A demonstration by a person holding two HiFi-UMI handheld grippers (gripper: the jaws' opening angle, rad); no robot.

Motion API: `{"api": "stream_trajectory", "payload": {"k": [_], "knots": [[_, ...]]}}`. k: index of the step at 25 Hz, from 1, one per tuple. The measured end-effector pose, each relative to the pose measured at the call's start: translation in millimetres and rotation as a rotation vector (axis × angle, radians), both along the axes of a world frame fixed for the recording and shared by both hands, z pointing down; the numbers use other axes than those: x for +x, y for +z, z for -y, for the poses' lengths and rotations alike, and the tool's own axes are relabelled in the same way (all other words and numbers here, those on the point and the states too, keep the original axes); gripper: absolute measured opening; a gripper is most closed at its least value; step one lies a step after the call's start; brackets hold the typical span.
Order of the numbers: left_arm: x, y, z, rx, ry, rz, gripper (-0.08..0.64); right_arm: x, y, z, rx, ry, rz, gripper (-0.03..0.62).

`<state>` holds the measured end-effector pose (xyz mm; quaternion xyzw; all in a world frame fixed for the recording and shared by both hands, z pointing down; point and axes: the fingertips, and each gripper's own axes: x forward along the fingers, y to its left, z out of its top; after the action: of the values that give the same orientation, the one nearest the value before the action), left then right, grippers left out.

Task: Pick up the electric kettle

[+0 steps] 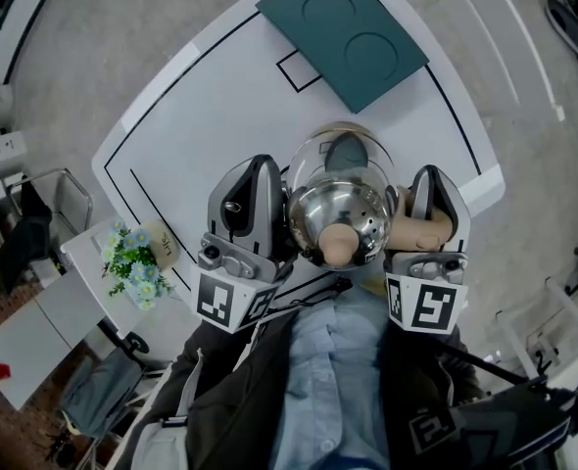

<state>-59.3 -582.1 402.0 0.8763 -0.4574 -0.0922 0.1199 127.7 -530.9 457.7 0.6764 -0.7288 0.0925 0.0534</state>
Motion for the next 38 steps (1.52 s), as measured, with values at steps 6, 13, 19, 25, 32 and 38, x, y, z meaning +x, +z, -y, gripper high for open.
{"api": "stream_trajectory", "payload": {"k": [6, 13, 19, 25, 32, 38], "knots": [[-11.1, -23.6, -16.9, 0.031, -0.019, 0.003, 0.005, -9.2, -22.8, -8.9, 0.041, -0.016, 0.004, 0.018], [-20.5, -40.0, -26.2, 0.058, -0.041, -0.003, 0.005, -18.0, -37.3, -13.6, 0.072, -0.031, 0.001, 0.018], [-21.2, -45.8, -28.9, 0.067, -0.043, -0.005, 0.005, -18.3, -43.5, -14.8, 0.083, -0.031, -0.001, 0.018], [-25.7, -62.7, -38.4, 0.084, -0.05, -0.007, 0.005, -22.2, -61.7, -22.3, 0.104, -0.031, -0.009, 0.018], [-36.7, -84.2, -54.2, 0.119, -0.065, -0.02, 0.005, -31.3, -85.5, -33.3, 0.148, -0.035, -0.027, 0.018], [-56.9, -106.4, -79.3, 0.158, -0.077, -0.038, 0.005, -50.0, -111.0, -54.2, 0.195, -0.039, -0.048, 0.017]]}}
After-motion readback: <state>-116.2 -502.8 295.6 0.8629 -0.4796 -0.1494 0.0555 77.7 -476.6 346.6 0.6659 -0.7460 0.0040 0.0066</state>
